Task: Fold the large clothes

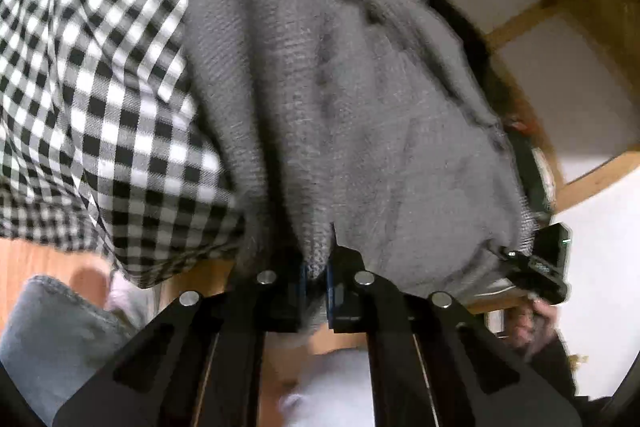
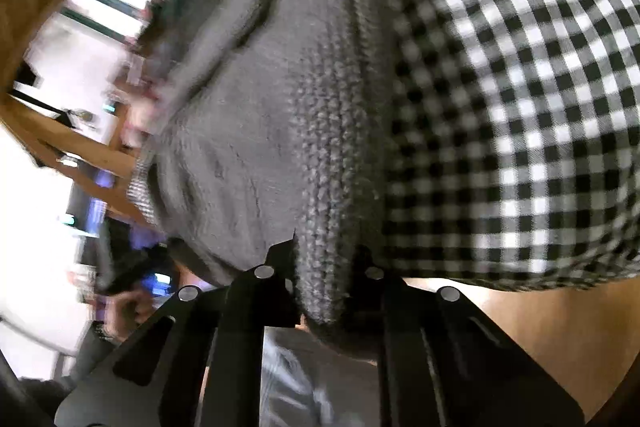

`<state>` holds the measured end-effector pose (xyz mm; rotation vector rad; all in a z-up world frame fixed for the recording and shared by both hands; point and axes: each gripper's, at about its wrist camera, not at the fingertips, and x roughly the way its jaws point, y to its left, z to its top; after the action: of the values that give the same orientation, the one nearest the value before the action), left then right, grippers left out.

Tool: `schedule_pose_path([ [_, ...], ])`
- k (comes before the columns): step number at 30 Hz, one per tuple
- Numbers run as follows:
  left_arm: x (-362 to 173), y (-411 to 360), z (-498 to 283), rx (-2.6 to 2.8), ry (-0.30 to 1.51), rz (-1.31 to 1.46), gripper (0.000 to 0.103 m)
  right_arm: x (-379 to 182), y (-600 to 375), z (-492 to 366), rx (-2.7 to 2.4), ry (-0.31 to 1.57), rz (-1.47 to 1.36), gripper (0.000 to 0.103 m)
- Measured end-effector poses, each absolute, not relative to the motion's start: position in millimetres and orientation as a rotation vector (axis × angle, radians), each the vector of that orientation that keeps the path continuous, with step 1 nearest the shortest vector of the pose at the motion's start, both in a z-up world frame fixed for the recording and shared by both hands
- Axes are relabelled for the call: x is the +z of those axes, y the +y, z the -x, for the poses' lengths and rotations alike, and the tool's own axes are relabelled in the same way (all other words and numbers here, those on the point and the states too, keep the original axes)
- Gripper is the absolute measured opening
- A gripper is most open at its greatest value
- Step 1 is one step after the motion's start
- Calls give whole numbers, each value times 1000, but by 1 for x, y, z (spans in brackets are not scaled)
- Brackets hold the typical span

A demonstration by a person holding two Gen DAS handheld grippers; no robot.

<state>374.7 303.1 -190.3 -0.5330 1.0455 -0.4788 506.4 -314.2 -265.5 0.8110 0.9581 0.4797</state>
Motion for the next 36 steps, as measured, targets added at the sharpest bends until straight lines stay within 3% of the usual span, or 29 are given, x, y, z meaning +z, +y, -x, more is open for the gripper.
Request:
schedule_pose_path([
  [4,-167,327,-371,-571,973,672,6,-266,-336,-505,573,830,-1112,12],
  [8,-145,359,-384,-610,919,802,6,-250,-343,-510,636,773,-1178,12],
  [12,-120,382,-406,-583,876,757,6,-239,-357,-529,675,717,-1285,12],
  [17,-99,407,-444,-591,803,791,6,-206,-357,-573,713,695,-1268,12],
  [25,-47,366,-499,-688,731,736,6,-142,-345,-665,787,684,-1179,12],
  [30,-21,371,-546,-710,742,730,6,-116,-342,-727,738,738,-1166,12],
  [34,-38,388,-611,-627,868,808,6,-127,-343,-801,571,898,-1172,12],
  [36,-61,392,-657,-537,977,730,7,-142,-347,-836,443,1011,-1095,20],
])
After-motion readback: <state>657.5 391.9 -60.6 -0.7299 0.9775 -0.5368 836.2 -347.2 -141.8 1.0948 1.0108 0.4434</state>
